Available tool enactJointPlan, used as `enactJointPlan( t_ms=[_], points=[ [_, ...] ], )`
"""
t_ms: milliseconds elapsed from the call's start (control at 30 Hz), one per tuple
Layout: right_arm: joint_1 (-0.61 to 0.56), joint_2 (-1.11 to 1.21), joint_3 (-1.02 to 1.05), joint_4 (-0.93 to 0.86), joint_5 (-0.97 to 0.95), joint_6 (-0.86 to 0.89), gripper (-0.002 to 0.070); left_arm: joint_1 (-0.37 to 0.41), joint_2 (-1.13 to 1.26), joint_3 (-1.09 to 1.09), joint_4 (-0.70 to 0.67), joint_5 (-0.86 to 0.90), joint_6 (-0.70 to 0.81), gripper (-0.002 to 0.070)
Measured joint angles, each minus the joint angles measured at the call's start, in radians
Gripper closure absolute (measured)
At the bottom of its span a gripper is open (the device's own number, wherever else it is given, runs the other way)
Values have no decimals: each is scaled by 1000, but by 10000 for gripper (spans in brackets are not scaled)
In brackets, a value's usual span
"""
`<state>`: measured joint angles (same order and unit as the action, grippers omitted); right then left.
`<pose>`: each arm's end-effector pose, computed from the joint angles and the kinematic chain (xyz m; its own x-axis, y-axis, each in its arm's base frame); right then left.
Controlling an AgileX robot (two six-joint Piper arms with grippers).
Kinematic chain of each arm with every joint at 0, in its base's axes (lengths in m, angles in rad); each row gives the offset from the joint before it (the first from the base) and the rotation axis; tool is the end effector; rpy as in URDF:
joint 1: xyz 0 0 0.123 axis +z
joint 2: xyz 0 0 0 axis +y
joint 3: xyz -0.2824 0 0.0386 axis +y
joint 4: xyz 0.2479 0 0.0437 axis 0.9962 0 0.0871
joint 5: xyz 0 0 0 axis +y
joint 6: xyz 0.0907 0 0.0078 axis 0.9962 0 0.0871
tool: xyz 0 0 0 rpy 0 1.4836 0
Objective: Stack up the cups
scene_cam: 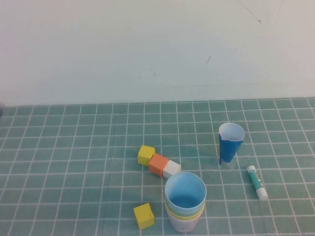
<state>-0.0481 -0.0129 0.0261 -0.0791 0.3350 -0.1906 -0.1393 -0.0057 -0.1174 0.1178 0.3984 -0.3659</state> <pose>0.0533 -0.0049 0.1749 -0.2670 -0.2496 -0.9308 0.0032 0.9656 -0.2598 0.0475 -0.0025 0.2169 -0.2008 -0.2285 -0.9526 0.0447 0.9693 -0.2419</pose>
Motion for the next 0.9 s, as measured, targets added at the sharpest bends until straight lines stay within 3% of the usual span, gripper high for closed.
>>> enactJointPlan(
  t_ms=[133,267,567,767,900],
  points=[
    [0,0,0,0,0,0,678,128,-6,32,-86,-13,80,677],
    [0,0,0,-4,0,0,678,162,-8,70,-118,-17,166,677],
    [0,0,0,-9,1,0,678,159,-8,126,-179,-55,295,677],
    [0,0,0,-9,1,0,678,64,-8,126,-181,-57,437,677],
    [0,0,0,-9,1,0,678,51,-8,127,-183,-59,448,677]
  ],
)
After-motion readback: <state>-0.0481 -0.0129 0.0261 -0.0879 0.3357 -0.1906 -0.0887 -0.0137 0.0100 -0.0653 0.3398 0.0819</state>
